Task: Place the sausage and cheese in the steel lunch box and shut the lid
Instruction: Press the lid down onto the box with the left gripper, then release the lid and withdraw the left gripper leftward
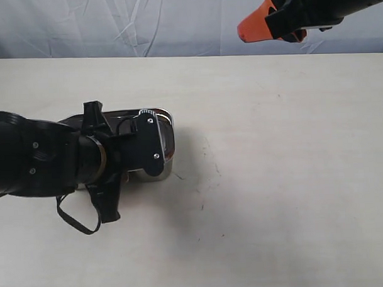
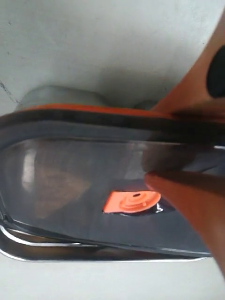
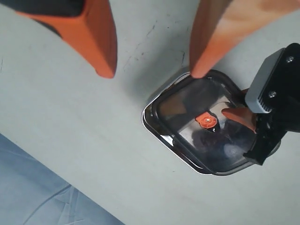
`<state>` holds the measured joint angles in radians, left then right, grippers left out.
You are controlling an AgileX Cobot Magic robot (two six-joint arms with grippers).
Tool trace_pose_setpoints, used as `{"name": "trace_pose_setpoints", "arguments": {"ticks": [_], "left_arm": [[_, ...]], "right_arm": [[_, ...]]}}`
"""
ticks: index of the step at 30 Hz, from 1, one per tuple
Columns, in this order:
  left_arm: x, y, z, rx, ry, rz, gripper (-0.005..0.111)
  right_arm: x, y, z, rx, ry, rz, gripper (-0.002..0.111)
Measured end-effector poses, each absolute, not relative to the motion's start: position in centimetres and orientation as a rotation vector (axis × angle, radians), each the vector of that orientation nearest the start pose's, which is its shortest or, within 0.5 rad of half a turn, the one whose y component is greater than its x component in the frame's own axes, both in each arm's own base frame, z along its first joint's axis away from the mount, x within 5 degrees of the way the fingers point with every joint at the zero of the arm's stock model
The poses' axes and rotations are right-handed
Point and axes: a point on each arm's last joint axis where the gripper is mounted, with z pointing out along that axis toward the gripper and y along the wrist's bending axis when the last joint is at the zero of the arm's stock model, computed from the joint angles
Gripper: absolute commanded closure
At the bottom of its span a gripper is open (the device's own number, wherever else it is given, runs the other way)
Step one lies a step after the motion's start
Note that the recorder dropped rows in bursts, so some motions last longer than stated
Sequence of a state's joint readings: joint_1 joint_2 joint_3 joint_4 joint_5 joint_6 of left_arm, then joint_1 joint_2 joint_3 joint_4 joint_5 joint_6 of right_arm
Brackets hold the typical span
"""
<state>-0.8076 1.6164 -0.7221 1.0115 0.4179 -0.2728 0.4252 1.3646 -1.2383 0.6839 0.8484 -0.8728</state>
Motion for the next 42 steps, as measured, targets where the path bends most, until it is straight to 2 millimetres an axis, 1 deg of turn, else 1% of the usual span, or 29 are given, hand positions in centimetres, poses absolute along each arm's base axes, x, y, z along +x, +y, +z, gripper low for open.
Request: {"name": "trace_pose_setpoints", "arguments": {"ticks": [3,7,25,34,42], "left_arm": [[21.70,-18.43,16.04,1.625,2.011,0.370,0.058],[21.39,-18.36,15.63,1.561,2.095,0.319,0.051],[21.40,-18.02,15.58,1.562,2.111,0.362,0.051],[21.15,-17.82,16.47,1.526,2.106,0.341,0.051],[21.13,-17.80,16.56,1.521,2.106,0.339,0.051]], "right_arm": [[24.58,15.87,36.42,-1.118,2.001,0.597,0.061],[24.58,15.87,36.42,-1.118,2.001,0.597,0.061],[24.43,15.88,36.34,-1.133,2.010,0.607,0.061],[24.43,15.88,36.34,-1.133,2.010,0.607,0.061],[24.43,15.88,36.34,-1.133,2.010,0.607,0.061]]}}
